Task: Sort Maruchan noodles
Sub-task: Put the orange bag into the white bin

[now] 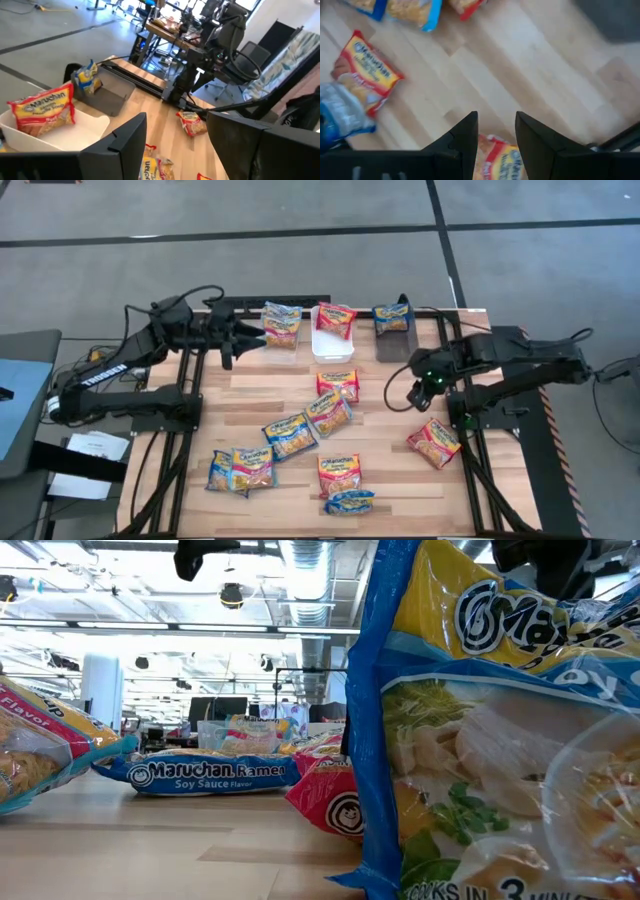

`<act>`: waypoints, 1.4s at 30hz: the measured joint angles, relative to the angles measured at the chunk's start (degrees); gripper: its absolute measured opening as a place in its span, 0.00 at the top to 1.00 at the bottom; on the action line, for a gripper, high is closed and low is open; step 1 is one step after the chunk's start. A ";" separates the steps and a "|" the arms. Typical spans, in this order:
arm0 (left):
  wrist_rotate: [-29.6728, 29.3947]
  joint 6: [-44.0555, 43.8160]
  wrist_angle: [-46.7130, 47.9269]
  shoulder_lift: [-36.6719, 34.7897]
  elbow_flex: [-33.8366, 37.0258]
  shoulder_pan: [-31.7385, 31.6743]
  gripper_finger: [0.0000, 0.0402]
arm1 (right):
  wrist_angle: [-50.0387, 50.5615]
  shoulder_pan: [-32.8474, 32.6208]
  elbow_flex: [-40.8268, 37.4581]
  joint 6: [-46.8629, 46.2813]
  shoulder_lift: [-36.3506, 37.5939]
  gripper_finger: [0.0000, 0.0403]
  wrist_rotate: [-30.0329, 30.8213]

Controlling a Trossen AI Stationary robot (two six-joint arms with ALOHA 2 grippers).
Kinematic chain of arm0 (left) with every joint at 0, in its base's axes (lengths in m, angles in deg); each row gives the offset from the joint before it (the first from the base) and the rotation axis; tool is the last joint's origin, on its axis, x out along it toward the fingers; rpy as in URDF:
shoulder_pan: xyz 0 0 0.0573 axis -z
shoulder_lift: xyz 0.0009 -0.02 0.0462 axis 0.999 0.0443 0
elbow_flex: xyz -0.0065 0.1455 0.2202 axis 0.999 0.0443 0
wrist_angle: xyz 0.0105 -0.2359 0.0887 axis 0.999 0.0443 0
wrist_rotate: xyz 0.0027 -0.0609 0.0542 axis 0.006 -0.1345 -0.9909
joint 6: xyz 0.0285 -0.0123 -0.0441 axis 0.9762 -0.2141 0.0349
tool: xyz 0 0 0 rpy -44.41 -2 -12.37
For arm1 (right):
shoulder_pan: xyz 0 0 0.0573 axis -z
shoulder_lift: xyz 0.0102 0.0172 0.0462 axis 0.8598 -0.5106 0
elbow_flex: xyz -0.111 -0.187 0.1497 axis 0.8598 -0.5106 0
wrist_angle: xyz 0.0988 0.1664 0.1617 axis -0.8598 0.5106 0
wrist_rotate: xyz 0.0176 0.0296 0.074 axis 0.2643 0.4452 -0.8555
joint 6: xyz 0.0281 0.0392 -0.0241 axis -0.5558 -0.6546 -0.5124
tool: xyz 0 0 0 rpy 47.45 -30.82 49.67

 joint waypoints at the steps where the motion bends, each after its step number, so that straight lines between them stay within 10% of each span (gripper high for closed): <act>1: 0.03 0.00 0.09 0.00 0.00 0.30 0.52 | -0.17 -0.55 -0.01 -1.14 -0.38 0.62 -0.28; 25: 6.57 1.22 1.45 -0.01 0.04 1.14 0.52 | 11.18 -18.44 -0.04 -28.88 -14.40 0.51 -12.65; 42: 9.11 2.10 2.42 -0.04 0.04 1.14 0.52 | -6.43 -33.85 -12.40 -50.56 -14.99 0.41 -14.70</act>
